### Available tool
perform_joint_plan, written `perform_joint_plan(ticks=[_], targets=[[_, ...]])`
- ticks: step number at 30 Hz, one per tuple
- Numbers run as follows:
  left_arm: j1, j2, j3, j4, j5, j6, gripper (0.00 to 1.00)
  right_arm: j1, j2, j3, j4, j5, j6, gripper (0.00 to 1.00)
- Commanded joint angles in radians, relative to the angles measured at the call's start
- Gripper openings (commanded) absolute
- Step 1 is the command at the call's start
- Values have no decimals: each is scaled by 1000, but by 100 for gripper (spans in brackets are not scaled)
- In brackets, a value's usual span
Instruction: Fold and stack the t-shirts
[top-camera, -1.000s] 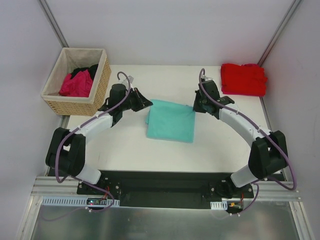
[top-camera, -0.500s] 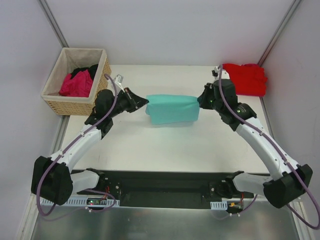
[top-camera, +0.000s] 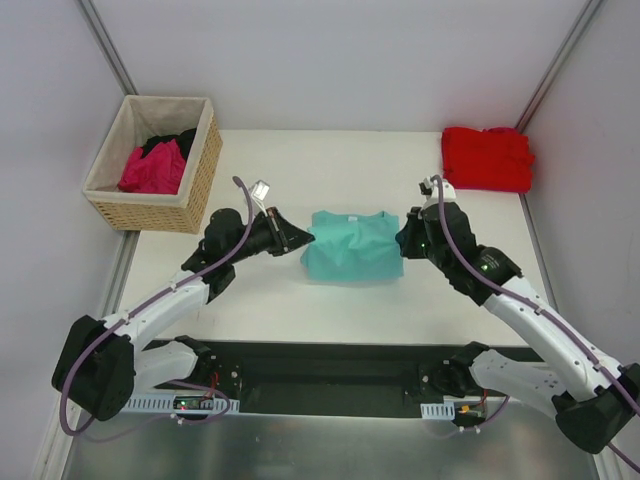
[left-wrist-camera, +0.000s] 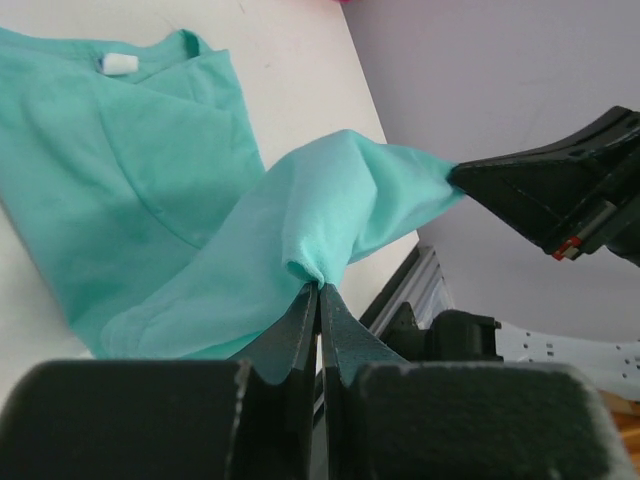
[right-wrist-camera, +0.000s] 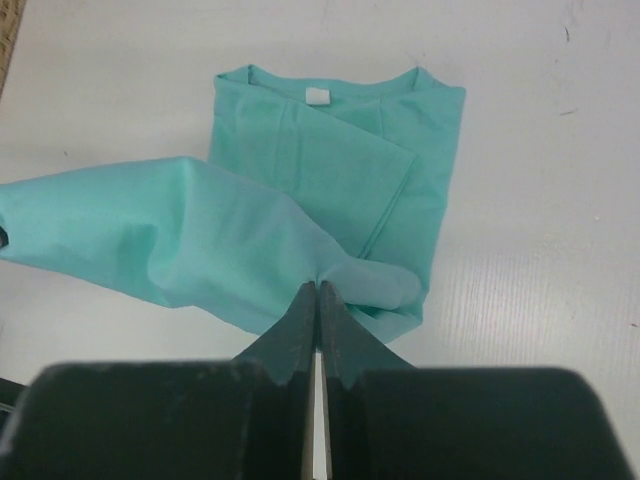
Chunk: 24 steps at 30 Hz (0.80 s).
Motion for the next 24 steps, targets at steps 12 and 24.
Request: perform_joint_plan(ticks=[12, 24], targets=[[-91, 48, 8, 153, 28, -32, 0, 43, -100, -22, -30, 100, 31, 1], [-92, -39, -64, 124, -19, -55, 0, 44, -137, -51, -64, 120, 54, 1]])
